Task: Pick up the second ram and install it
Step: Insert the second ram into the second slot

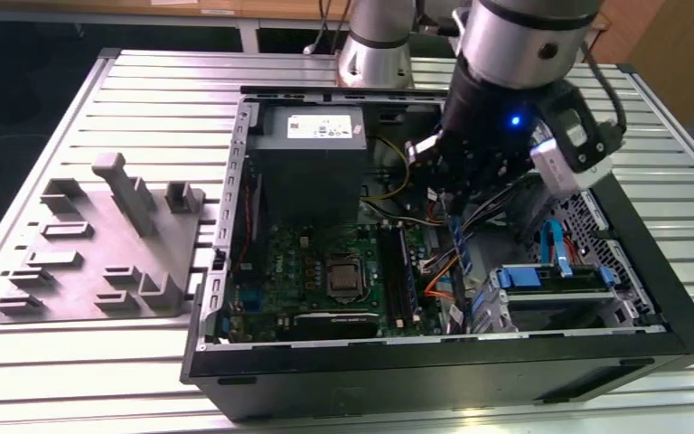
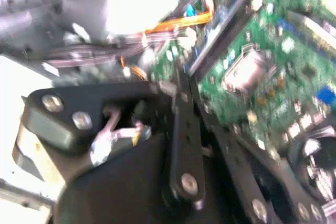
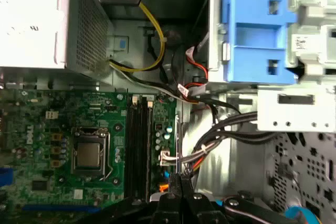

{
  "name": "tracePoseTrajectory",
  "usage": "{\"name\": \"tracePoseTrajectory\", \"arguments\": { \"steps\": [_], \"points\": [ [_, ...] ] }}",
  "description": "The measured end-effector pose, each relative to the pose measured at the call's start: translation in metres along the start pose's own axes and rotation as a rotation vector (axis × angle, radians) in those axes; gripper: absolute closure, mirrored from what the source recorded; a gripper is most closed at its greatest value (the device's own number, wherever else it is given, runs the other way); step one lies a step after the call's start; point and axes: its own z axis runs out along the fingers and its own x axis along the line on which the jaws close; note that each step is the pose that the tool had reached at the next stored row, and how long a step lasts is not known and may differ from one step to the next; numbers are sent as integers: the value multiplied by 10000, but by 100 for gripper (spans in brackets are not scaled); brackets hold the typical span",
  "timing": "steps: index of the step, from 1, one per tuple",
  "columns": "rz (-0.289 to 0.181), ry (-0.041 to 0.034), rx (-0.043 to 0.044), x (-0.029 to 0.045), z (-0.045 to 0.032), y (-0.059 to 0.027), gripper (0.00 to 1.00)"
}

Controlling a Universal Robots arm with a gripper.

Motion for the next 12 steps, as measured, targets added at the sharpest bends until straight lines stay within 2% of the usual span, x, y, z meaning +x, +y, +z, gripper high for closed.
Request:
{"name": "tracePoseTrajectory", "arguments": {
  "steps": [4,12],
  "points": [
    [260,-10,30,-7,-177,10,89],
    [313,-11,41,-8,-190,11,89]
  ]
}}
